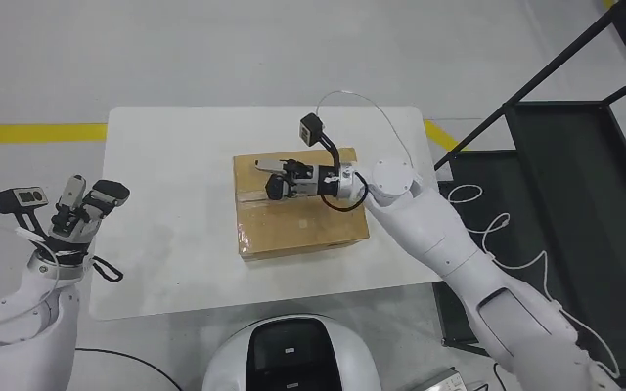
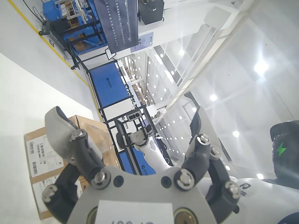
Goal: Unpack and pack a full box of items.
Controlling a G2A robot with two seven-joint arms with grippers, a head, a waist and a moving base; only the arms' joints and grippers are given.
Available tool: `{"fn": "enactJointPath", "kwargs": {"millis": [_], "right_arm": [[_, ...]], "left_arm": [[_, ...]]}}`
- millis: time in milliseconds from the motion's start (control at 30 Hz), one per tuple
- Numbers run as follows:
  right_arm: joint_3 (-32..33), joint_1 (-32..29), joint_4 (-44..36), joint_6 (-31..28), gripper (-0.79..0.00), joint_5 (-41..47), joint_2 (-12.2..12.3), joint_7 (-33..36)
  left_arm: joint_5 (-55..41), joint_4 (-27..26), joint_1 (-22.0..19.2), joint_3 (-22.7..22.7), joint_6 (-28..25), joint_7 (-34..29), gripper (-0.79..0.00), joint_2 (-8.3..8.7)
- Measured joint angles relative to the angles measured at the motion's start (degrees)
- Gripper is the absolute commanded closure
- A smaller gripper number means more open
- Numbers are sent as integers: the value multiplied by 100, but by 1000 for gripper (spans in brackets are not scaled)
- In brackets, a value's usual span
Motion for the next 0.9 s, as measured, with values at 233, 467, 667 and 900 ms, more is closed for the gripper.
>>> {"fn": "enactJointPath", "kwargs": {"millis": [233, 467, 667, 900], "right_arm": [[-904, 689, 641, 303, -785, -280, -489, -353], [-1361, 1002, 1188, 418, -785, -407, -853, -506], [-1465, 1148, 1538, 535, -785, -636, -1026, -627], [-1259, 1085, 1606, 719, -785, -707, -1010, -503]], "left_arm": [[0, 0, 0, 0, 0, 0, -785, 0], [0, 0, 0, 0, 0, 0, -785, 0], [0, 0, 0, 0, 0, 0, -785, 0], [0, 0, 0, 0, 0, 0, -785, 0]]}}
